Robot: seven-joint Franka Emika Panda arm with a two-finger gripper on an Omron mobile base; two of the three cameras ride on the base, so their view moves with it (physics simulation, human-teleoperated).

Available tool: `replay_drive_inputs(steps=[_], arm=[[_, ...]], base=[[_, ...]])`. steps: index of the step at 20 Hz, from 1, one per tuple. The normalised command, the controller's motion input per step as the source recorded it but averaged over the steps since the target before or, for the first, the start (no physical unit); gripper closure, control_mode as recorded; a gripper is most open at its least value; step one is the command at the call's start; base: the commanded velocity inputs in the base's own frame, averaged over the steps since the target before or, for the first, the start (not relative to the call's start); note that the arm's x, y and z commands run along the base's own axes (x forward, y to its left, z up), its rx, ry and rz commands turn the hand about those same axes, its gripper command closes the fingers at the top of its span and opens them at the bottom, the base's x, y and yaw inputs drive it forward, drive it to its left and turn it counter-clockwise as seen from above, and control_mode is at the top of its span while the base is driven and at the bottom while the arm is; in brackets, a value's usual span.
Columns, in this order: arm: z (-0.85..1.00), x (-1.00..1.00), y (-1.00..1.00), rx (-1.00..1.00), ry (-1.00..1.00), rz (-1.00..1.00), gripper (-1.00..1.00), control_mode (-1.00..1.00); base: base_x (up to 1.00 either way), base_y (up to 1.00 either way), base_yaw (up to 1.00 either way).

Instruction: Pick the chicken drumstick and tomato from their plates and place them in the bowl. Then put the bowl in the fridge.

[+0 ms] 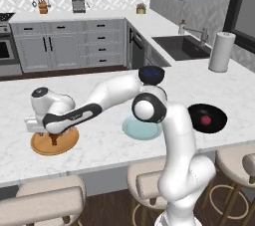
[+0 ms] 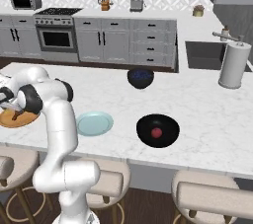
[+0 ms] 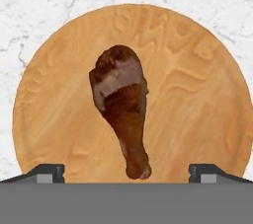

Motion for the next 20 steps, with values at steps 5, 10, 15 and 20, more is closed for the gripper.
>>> replay_drive_inputs(steps=[5, 10, 15, 20], arm=[[-0.01, 0.49, 0.12, -0.15, 0.01, -0.05, -1.0, -1.0], [-0.09, 0.3, -0.01, -0.1, 0.05, -0.01, -1.0, -1.0], [-0.24, 0.06, -0.19, -0.02, 0.03, 0.0, -1.0, -1.0], [-0.44, 0.0, -0.3, 0.0, 0.0, 0.0, -1.0, -1.0]], base=[[0.0, 0.0, 0.0], [0.0, 0.0, 0.0], [0.0, 0.0, 0.0], [0.0, 0.0, 0.0]])
